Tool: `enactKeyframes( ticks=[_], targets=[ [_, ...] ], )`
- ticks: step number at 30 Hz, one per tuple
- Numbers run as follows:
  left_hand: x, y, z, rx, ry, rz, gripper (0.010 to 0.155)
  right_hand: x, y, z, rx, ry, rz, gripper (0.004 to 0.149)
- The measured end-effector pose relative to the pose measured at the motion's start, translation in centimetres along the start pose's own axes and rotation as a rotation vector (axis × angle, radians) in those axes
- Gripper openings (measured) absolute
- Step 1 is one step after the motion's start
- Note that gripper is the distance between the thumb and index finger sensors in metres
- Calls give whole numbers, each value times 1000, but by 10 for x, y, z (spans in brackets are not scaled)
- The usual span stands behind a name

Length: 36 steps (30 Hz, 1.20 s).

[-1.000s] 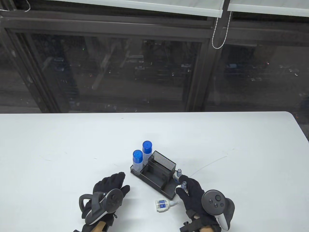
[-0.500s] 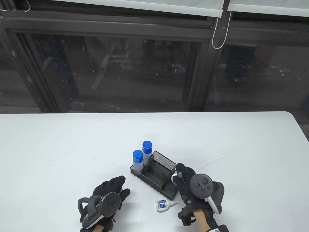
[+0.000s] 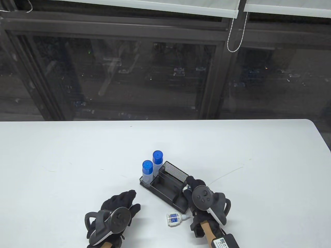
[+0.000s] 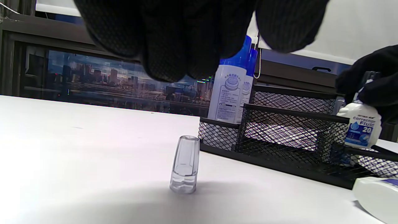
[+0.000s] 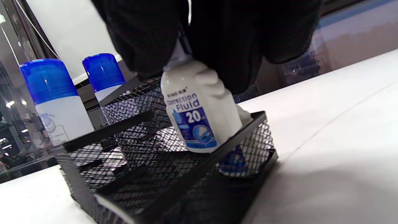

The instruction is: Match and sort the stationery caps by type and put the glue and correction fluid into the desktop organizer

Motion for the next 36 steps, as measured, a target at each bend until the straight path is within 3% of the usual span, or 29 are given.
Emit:
enactKeyframes(
  ticks=[18, 24, 27, 30, 34, 36],
  targets=[
    [2, 2, 3, -13, 10, -17, 58, 0, -23, 8, 171, -4, 15, 54],
    [2, 1, 2, -5, 0, -17, 59, 11, 2, 11, 46, 69, 14, 63],
    [2, 2, 2, -2, -2, -19, 58, 23, 13, 24, -2, 214, 97, 63],
    [2, 2, 2, -4, 0, -23, 58, 36, 8, 39, 72, 304, 209, 64],
    [2, 2, 2, -9, 0, -23, 58, 51, -18, 58, 223, 403, 366, 64],
    [3, 2, 2, -12, 1, -24, 59, 57, -31, 65, 297, 446, 363, 64]
  ],
)
Point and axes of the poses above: the tracker on the back of each hand, its own z axis roughly to the thumb side, its own x axis roughly from the fingertips to the wrist, y = z × x, the point moved 3 cm from there along -x, roughly from the wrist to the fingertips, and after that the axes turned 11 degrees about z, right-handed, at the moved point
